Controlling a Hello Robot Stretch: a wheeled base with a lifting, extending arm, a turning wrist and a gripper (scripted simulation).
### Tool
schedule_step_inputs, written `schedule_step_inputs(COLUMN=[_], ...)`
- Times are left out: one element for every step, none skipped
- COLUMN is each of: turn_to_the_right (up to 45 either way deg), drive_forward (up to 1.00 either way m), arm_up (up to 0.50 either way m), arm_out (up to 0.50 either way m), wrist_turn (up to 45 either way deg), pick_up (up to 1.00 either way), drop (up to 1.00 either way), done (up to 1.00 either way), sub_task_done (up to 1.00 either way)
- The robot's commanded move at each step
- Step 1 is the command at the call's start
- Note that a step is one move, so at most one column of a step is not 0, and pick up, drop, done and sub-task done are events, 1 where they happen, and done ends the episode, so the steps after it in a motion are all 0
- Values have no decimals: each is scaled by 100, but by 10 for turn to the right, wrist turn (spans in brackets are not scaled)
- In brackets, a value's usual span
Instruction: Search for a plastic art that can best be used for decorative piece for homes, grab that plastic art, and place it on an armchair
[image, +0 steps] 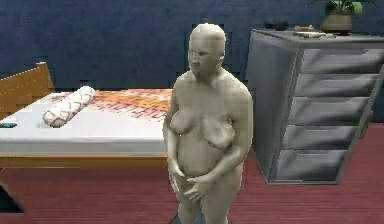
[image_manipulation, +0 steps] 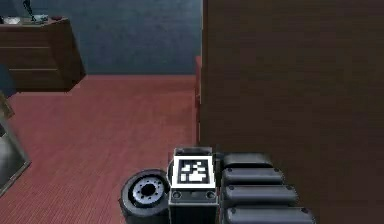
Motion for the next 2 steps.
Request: schedule_step_inputs(turn_to_the_right=[390,0], drive_forward=[0,80], arm_up=[0,0], arm_out=[0,0], wrist_turn=[0,0], pick_up=[0,0], drop=[0,0], done=[0,0], sub_task_done=[0,0])
